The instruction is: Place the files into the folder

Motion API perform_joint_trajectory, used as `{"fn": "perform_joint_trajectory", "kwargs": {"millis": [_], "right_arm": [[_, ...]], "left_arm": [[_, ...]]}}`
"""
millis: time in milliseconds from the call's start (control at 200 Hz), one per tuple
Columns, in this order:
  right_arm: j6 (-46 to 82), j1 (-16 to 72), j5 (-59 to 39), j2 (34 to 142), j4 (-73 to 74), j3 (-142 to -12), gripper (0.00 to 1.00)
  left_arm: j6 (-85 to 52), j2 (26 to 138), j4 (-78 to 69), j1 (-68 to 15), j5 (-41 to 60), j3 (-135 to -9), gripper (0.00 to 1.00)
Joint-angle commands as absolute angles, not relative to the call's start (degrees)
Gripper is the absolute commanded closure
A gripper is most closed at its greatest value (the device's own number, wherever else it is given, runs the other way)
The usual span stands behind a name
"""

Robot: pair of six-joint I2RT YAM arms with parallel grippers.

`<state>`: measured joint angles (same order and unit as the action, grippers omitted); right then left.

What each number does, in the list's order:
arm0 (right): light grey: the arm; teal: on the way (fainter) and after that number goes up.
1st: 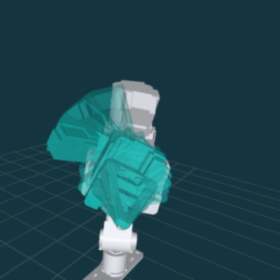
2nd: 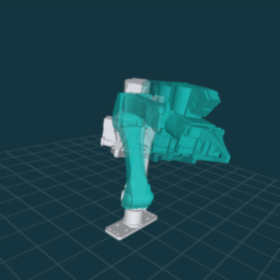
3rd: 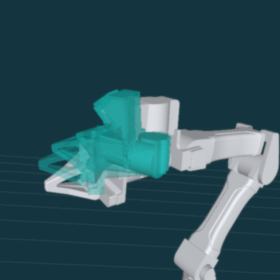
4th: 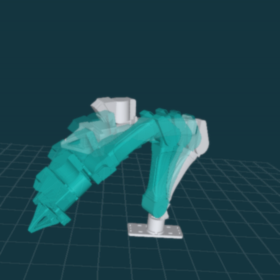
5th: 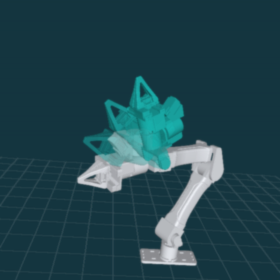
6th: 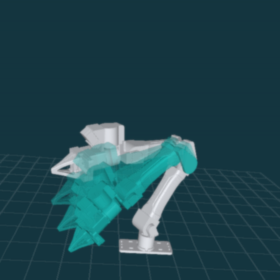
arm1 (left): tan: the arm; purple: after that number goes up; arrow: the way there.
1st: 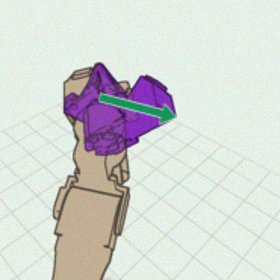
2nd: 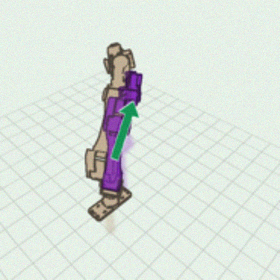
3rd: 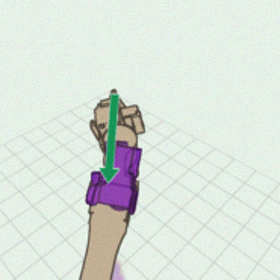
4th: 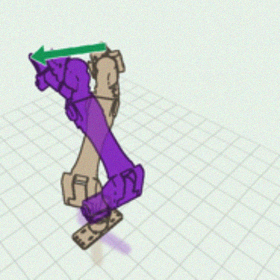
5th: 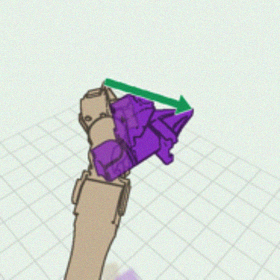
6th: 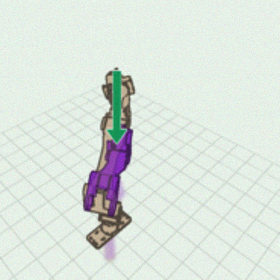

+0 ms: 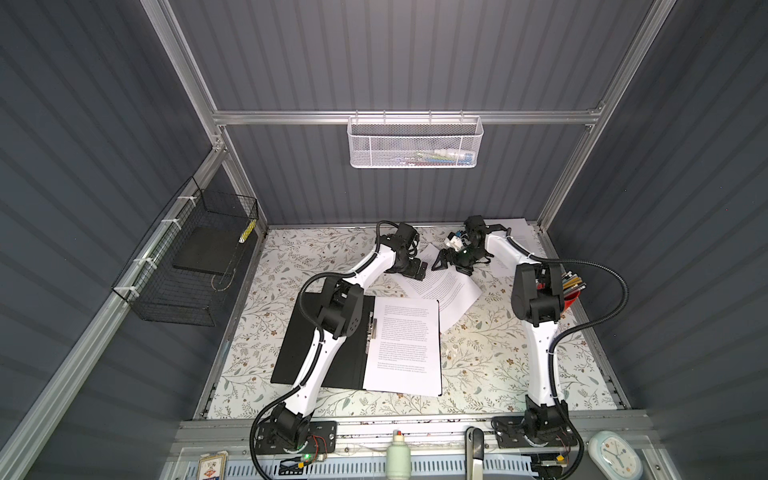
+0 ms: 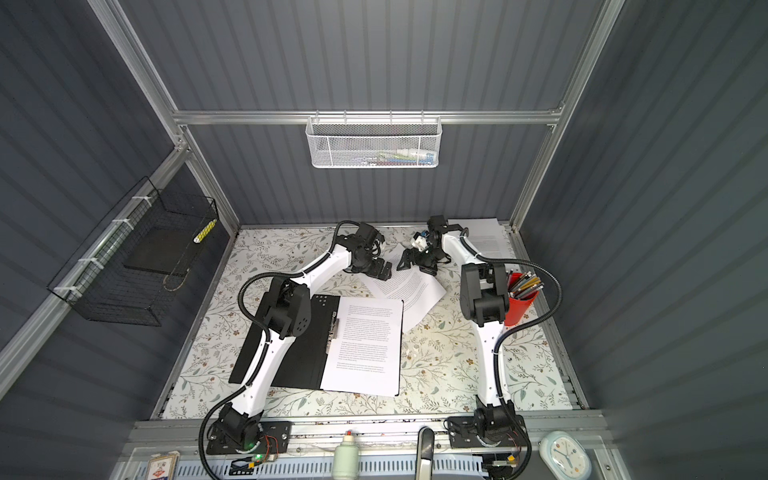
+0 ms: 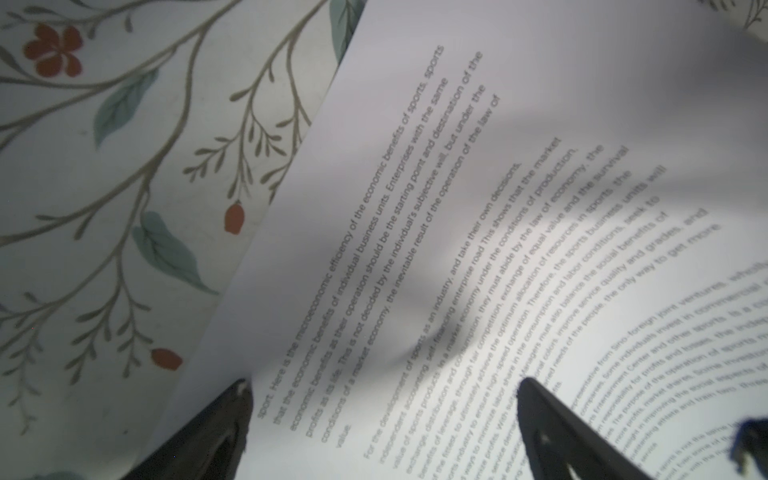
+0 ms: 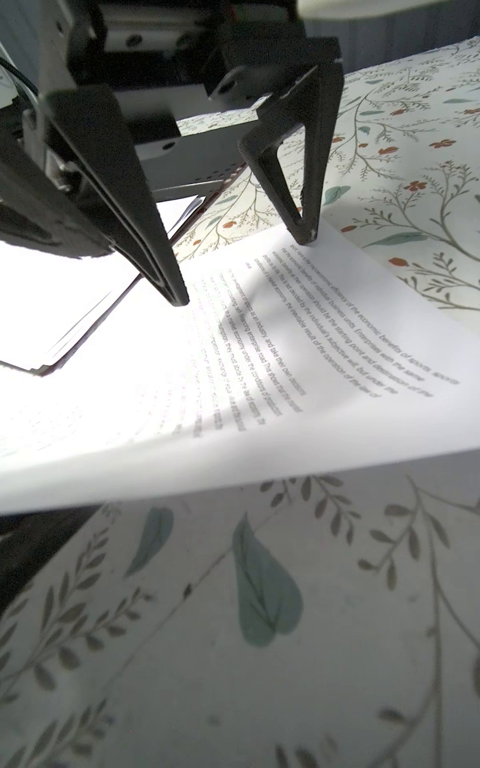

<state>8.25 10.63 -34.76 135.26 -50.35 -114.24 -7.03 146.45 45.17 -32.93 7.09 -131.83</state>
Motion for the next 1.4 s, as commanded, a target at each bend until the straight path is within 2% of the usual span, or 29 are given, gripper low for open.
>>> {"fn": "perform_joint_trajectory", "kwargs": {"millis": [0, 135, 265, 445, 815, 955, 1126, 1391], "right_arm": [[6.74, 10.37, -35.5, 133.03, -52.51, -115.54, 0.21], [6.51, 10.28, -33.58, 134.07, -54.44, -117.71, 0.27], [5.5, 10.28, -31.54, 133.95, -56.05, -119.04, 0.27], [4.4, 9.93, -35.69, 134.36, -57.5, -120.56, 0.24], [2.22, 8.97, -40.25, 134.07, -60.06, -121.63, 0.07], [2.29, 8.44, -41.38, 133.8, -60.07, -121.55, 0.04], [2.2, 8.35, -42.01, 133.79, -59.9, -121.38, 0.04], [1.75, 7.39, -40.91, 133.51, -60.93, -122.73, 0.1]], "left_arm": [[-7.86, 149.97, 52.45, -33.22, 9.81, -128.11, 0.0], [-7.91, 149.63, 52.29, -33.13, 9.93, -127.53, 0.0], [-7.93, 149.49, 52.09, -33.05, 9.87, -127.0, 0.0], [-8.0, 149.62, 52.06, -32.96, 10.14, -127.17, 0.0], [-8.26, 150.62, 52.64, -32.74, 10.06, -127.87, 0.0], [-8.44, 151.23, 53.0, -32.7, 10.09, -128.42, 0.0], [-8.53, 151.5, 53.04, -32.7, 10.15, -128.5, 0.0], [-8.61, 151.88, 53.0, -32.67, 10.38, -128.68, 0.0]]}}
